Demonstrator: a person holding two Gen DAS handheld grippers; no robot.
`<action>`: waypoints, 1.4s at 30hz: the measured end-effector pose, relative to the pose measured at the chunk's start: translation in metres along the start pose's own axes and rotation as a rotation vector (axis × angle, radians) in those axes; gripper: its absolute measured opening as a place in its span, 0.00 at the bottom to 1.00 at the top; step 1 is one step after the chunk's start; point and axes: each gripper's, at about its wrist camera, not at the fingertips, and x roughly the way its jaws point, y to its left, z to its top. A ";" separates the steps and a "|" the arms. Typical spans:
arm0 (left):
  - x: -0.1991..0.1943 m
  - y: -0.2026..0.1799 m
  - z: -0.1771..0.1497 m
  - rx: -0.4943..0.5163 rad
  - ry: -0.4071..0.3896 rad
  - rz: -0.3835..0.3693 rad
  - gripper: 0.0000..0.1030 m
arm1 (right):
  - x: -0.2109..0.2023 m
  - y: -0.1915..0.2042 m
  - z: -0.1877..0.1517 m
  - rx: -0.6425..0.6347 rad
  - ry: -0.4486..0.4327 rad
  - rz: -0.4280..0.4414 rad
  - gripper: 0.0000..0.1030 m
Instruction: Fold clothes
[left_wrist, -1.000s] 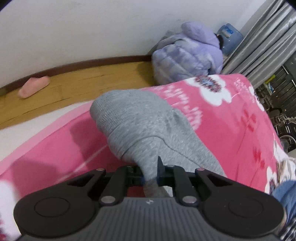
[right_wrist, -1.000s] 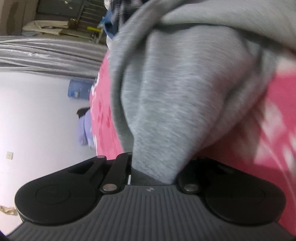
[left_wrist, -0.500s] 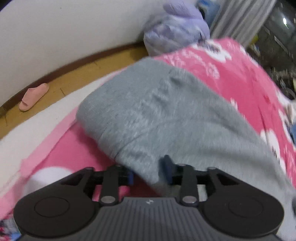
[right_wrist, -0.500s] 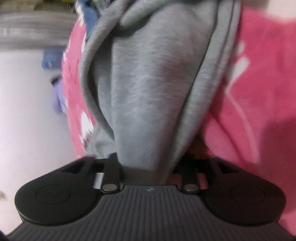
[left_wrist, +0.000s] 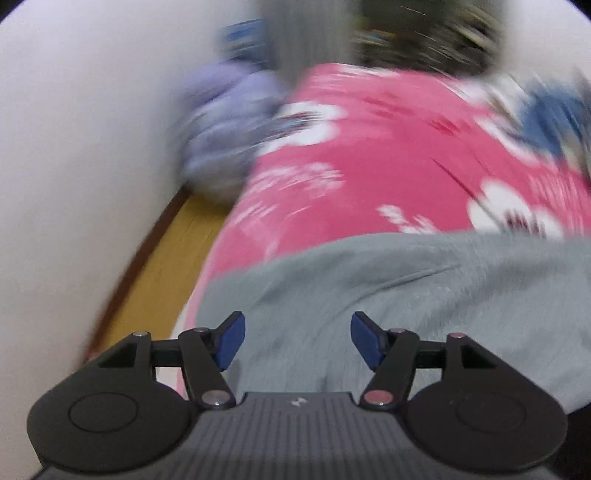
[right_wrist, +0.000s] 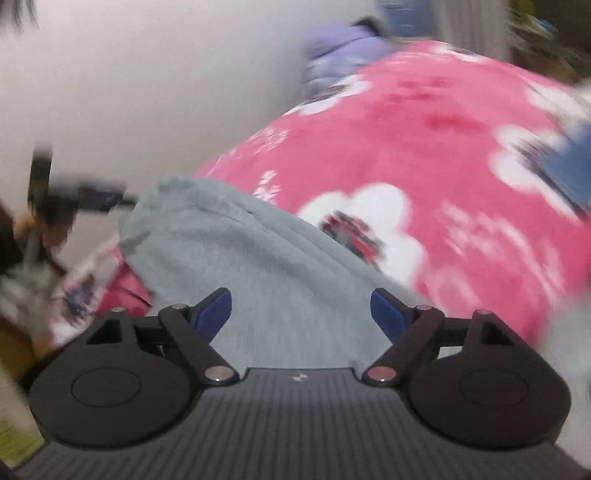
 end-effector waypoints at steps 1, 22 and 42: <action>0.014 -0.009 0.008 0.097 0.002 -0.015 0.63 | 0.017 0.010 0.003 -0.061 0.004 0.017 0.76; 0.076 -0.057 0.001 0.592 -0.048 -0.083 0.04 | 0.151 0.099 0.043 -0.500 0.075 0.011 0.07; 0.058 -0.022 0.022 0.332 -0.042 -0.012 0.35 | 0.175 0.059 0.065 -0.385 0.045 -0.026 0.24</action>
